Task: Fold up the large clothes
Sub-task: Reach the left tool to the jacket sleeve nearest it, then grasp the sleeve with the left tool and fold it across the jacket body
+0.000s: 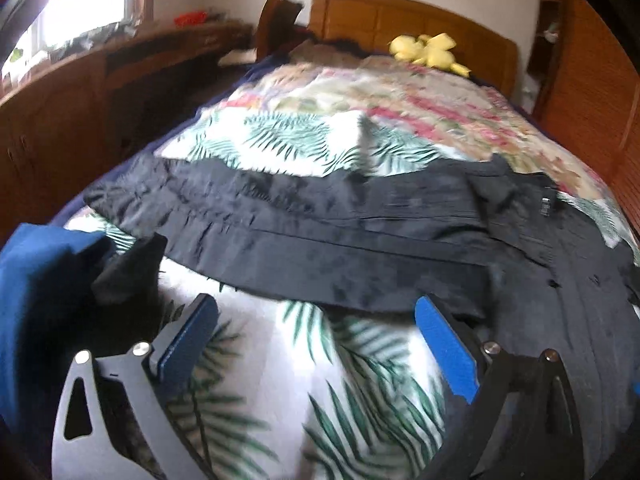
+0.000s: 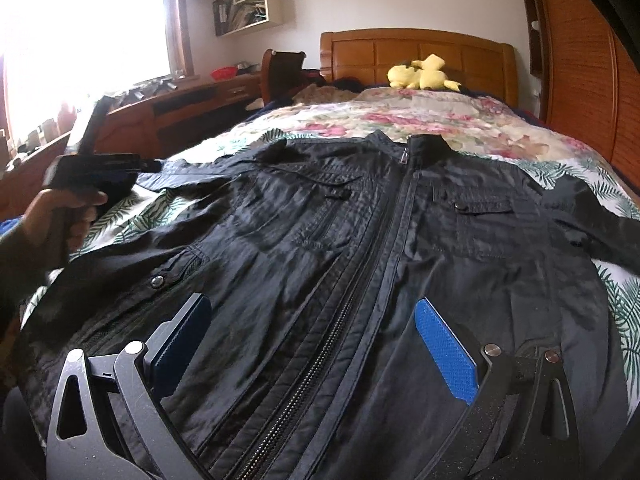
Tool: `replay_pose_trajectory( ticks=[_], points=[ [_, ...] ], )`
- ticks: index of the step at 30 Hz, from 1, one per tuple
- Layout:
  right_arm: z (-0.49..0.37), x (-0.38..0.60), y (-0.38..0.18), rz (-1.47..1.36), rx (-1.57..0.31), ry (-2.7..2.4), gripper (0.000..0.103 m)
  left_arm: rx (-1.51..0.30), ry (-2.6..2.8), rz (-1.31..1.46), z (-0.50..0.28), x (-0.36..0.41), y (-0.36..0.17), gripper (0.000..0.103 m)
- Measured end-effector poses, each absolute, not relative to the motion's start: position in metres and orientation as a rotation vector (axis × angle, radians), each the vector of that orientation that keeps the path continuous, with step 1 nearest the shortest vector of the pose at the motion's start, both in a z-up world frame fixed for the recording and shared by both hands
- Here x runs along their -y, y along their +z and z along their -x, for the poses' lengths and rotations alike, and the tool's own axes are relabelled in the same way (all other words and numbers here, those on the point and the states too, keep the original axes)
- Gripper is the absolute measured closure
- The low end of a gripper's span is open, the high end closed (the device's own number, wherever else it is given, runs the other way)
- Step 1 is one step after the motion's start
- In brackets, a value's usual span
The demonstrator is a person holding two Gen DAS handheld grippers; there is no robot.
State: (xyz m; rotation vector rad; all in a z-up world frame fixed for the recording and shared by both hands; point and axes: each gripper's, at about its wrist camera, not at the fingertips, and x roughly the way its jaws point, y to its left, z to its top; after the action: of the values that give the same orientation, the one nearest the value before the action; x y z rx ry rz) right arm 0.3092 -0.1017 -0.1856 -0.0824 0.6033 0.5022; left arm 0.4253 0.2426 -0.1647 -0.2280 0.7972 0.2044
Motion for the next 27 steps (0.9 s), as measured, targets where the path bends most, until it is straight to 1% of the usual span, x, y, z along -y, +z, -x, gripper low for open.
replay_pose_trajectory(
  ticks=[6,8,9,10,11,12,13,14,15,16,17,18,19,20,23,27],
  points=[
    [-0.31,0.101,-0.187,0.08,-0.607,0.505,0.0,-0.86,0.202,0.384,-0.448,-0.264,-0.189,0.01],
    [-0.311,0.102,-0.187,0.073,-0.611,0.507,0.0,-0.875,0.19,0.474,-0.449,-0.27,-0.198,0.014],
    [-0.311,0.103,-0.188,0.069,-0.613,0.508,0.0,-0.865,0.201,0.491,-0.449,-0.271,-0.199,0.015],
    [-0.312,0.103,-0.188,0.066,-0.615,0.508,0.0,-0.851,0.209,0.494,-0.449,-0.271,-0.198,0.019],
    [-0.312,0.104,-0.188,0.064,-0.614,0.508,0.0,-0.847,0.207,0.495,-0.451,-0.27,-0.198,0.024],
    [-0.312,0.104,-0.188,0.063,-0.613,0.508,0.0,-0.842,0.205,0.497,-0.452,-0.27,-0.198,0.027],
    [-0.312,0.104,-0.187,0.062,-0.613,0.508,0.0,-0.839,0.214,0.5,-0.453,-0.269,-0.198,0.032],
    [-0.313,0.104,-0.188,0.061,-0.613,0.509,0.0,-0.838,0.216,0.5,-0.456,-0.27,-0.199,0.041],
    [-0.313,0.104,-0.187,0.06,-0.614,0.508,0.0,-0.838,0.219,0.495,-0.458,-0.27,-0.199,0.047],
    [-0.312,0.104,-0.187,0.06,-0.614,0.508,0.0,-0.838,0.223,0.49,-0.461,-0.27,-0.199,0.06],
    [-0.312,0.104,-0.187,0.061,-0.613,0.508,0.0,-0.836,0.234,0.478,-0.464,-0.269,-0.197,0.076],
    [-0.313,0.104,-0.187,0.059,-0.613,0.508,0.0,-0.836,0.244,0.462,-0.468,-0.267,-0.196,0.083],
    [-0.313,0.104,-0.187,0.059,-0.612,0.507,0.0,-0.836,0.253,0.445,-0.47,-0.265,-0.194,0.093],
    [-0.313,0.104,-0.187,0.059,-0.612,0.508,0.0,-0.837,0.251,0.427,-0.471,-0.262,-0.19,0.098],
    [-0.312,0.105,-0.188,0.057,-0.608,0.507,0.0,-0.818,0.249,0.361,-0.473,-0.247,-0.171,0.103],
    [-0.311,0.106,-0.188,0.05,-0.601,0.508,0.0,-0.776,0.22,0.258,-0.474,-0.213,-0.133,0.103]
  ],
)
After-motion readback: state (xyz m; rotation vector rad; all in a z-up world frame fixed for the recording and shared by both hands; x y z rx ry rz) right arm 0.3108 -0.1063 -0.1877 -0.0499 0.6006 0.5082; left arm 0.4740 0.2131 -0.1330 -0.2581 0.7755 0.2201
